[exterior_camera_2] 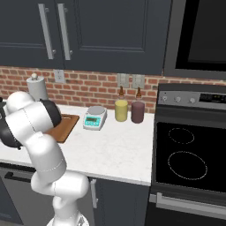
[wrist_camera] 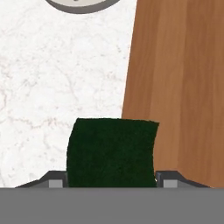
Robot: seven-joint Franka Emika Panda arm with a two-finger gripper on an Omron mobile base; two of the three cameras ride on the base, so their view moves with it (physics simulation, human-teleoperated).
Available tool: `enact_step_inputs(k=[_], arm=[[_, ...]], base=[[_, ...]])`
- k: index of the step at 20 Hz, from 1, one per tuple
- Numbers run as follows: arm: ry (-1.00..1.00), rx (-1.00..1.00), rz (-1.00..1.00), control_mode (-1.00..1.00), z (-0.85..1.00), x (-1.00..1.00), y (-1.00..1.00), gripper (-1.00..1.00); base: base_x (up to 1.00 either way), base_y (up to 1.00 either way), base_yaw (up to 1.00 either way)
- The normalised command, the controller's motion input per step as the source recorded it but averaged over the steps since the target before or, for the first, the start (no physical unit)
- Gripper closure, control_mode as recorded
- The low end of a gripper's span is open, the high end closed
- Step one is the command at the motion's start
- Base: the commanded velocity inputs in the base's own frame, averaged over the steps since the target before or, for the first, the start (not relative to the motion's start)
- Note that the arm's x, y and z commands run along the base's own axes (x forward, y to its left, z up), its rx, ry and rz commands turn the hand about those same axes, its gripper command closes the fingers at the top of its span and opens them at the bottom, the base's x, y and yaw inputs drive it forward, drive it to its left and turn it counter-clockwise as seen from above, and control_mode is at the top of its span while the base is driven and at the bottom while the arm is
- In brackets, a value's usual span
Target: Pick up the sponge from the counter and clean the cutting board by briefly scrubbing or pressing down on the cutting board. Once finished, release the sponge.
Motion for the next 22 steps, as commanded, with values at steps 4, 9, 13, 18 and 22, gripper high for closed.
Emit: enact_step_inputs(k=[4, 9, 13, 18, 22], arm=[[0.0, 0.04, 0.0, -1.0, 0.0, 0.0, -0.39, 1.0], [0.0, 0.03, 0.0, -1.0, 0.0, -0.04, -0.35, 1.0], [0.0, 0.0, 0.0, -1.0, -0.16, 0.0, -0.06, 1.0], [0.0, 0.01, 0.0, -1.0, -0.34, 0.3, 0.0, 1.0], [0.0, 0.0, 0.0, -1.0, -0.05, 0.12, 0.0, 1.0]], base=[[0.0, 0.0, 0.0], [0.0, 0.0, 0.0], [0.0, 0.0, 0.0], [0.0, 0.0, 0.0], [0.0, 0.0, 0.0]])
